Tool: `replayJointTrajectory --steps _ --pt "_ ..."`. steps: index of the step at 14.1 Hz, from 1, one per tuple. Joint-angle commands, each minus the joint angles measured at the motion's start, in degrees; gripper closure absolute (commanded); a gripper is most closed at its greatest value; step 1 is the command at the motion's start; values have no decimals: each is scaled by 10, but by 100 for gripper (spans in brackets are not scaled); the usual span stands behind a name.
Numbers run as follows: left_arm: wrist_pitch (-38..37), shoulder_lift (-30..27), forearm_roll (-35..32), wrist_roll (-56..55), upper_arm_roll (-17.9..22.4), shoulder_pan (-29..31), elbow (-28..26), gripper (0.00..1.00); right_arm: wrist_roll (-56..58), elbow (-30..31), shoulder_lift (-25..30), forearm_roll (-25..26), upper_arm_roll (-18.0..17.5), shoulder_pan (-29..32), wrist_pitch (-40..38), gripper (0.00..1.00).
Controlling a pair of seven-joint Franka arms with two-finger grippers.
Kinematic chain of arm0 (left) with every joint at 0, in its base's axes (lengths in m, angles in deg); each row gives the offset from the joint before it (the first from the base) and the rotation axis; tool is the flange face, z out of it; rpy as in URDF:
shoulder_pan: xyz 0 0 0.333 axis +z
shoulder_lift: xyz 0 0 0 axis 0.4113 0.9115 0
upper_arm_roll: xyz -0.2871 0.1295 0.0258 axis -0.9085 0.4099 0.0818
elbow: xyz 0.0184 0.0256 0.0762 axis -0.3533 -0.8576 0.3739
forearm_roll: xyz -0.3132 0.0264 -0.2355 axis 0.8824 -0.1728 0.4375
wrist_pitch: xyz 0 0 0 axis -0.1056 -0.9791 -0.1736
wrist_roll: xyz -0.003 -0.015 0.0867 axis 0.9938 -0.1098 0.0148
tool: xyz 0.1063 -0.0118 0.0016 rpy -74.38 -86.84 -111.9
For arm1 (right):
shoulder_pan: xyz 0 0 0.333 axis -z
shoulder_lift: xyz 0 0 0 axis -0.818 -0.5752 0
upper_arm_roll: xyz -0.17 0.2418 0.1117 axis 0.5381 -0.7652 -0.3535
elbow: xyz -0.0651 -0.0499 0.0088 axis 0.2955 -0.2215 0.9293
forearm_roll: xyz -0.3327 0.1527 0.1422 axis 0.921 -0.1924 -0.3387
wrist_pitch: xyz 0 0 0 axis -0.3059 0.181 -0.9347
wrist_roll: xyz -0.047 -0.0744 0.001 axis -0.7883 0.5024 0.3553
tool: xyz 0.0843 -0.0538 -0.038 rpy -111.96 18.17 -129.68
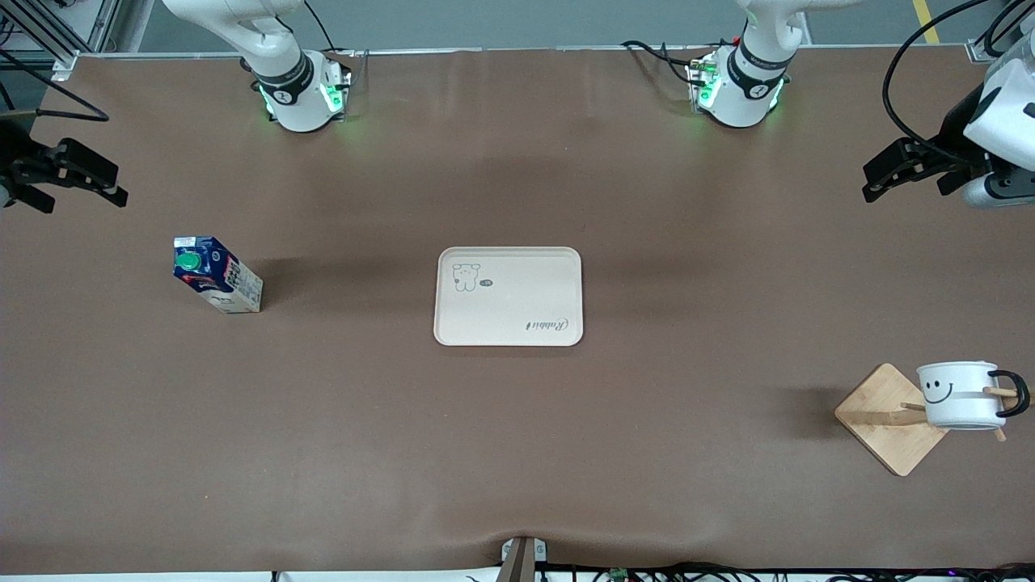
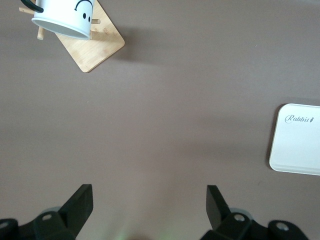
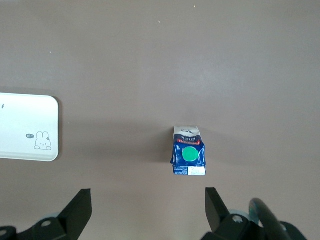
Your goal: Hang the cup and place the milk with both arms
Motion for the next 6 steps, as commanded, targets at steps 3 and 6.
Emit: replayJointTrajectory --steps 3,6 --pt "-5 -10 6 13 1 -1 -5 0 3 28 23 7 2 4 10 0" --pt "-6 -10 3 12 0 -4 -1 0 3 28 19 7 2 4 12 0"
